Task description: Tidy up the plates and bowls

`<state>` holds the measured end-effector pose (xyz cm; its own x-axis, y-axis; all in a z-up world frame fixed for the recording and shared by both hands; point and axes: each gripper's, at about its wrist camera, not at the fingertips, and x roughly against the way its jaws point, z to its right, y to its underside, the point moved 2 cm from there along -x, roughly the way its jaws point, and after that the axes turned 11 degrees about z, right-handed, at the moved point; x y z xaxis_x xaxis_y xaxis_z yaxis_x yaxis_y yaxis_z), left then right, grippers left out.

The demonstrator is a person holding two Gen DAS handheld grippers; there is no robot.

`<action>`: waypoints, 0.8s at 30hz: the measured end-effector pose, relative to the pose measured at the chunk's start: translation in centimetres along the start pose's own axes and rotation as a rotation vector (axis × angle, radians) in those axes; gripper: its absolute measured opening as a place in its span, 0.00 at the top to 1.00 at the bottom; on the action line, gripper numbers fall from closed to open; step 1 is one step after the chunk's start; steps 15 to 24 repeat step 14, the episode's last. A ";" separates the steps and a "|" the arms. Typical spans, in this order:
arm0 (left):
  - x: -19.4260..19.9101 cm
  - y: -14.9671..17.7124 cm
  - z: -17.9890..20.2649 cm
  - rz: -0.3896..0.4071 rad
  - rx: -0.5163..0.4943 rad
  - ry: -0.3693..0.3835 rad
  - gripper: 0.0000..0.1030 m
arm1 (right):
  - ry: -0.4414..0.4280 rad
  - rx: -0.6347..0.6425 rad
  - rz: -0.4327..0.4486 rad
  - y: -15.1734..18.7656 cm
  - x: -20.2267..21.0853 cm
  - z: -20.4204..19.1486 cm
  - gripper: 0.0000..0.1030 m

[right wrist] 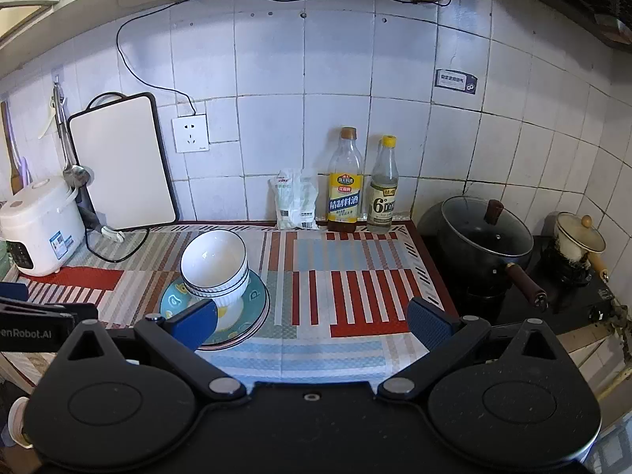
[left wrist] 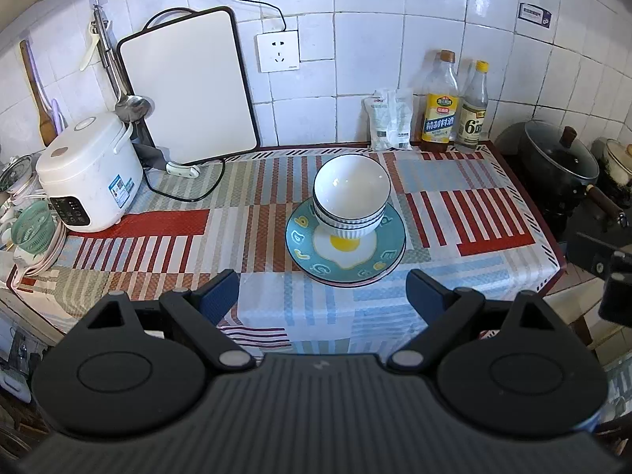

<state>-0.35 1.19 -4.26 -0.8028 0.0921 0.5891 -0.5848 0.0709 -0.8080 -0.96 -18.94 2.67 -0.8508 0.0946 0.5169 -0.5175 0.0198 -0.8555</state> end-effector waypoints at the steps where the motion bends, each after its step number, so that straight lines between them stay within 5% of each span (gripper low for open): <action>1: -0.1 0.0 0.0 0.000 0.001 -0.002 0.08 | 0.000 0.001 -0.002 0.0 -0.1 0.0 0.00; 24: -0.4 -0.1 -0.3 0.001 0.005 -0.017 0.05 | -0.004 0.009 -0.015 -0.1 -0.6 -0.2 0.00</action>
